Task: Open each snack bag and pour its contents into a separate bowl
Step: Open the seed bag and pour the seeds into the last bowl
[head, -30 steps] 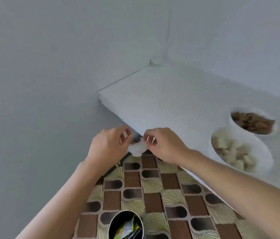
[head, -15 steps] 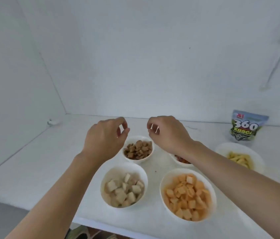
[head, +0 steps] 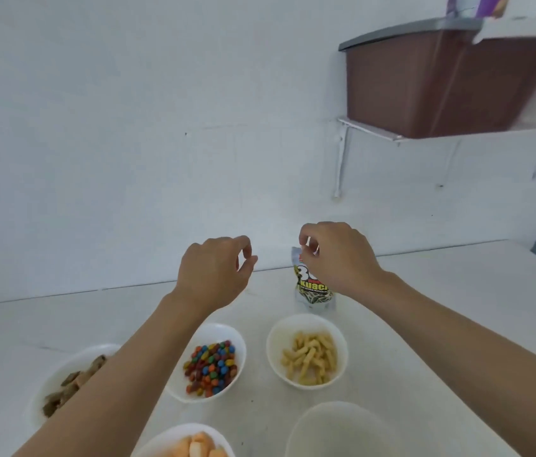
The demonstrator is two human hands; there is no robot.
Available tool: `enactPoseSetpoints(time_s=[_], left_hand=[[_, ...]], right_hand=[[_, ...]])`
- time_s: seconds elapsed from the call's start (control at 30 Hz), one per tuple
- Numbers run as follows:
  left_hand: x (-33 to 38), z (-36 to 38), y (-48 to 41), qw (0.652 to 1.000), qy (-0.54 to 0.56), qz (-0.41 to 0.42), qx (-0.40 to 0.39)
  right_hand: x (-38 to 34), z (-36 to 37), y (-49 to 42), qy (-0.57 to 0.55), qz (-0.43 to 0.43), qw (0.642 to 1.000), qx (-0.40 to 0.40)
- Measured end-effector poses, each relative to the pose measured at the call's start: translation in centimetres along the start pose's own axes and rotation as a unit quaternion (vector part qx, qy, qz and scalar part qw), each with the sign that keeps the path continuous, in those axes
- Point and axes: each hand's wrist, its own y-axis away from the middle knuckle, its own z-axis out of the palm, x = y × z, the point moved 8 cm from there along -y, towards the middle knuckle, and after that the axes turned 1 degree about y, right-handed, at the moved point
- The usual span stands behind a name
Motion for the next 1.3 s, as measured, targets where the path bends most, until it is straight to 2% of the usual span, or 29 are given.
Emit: enactPoseSetpoints(time_s=[0.27, 0.4, 0.57, 0.7, 0.97, 1.17, 1.3], left_hand=[[5.2, 9.3, -6.3, 0.998, 0.029, 0.046, -0.035], [5.8, 12.9, -8.4, 0.997, 0.043, 0.052, -0.035], [5.1, 17.7, -9.8, 0.992, 0.033, 0.03, -0.118], [4.8, 19.6, -9.7, 0.988, 0.06, 0.012, -0.142], [4.5, 17.7, -9.4, 0.991, 0.105, 0.022, -0.085], [3.0, 10.5, -9.6, 0.991, 0.131, 0.022, 0.018], [0.7, 5.2, -8.1, 0.991, 0.117, 0.018, 0.069]], right_hand=[[11.2, 3.3, -1.9, 0.0, 0.061, 0.998, -0.007], [13.0, 6.0, -3.3, -0.017, 0.053, 0.998, -0.008], [13.4, 9.5, -4.9, -0.044, 0.043, 0.997, -0.039], [13.7, 11.6, -4.7, -0.059, 0.049, 0.995, -0.059], [12.2, 11.0, -4.2, -0.085, 0.015, 0.996, 0.007], [7.8, 6.3, -5.2, -0.087, -0.04, 0.991, 0.09], [3.3, 4.4, -5.7, -0.102, -0.078, 0.986, 0.109]])
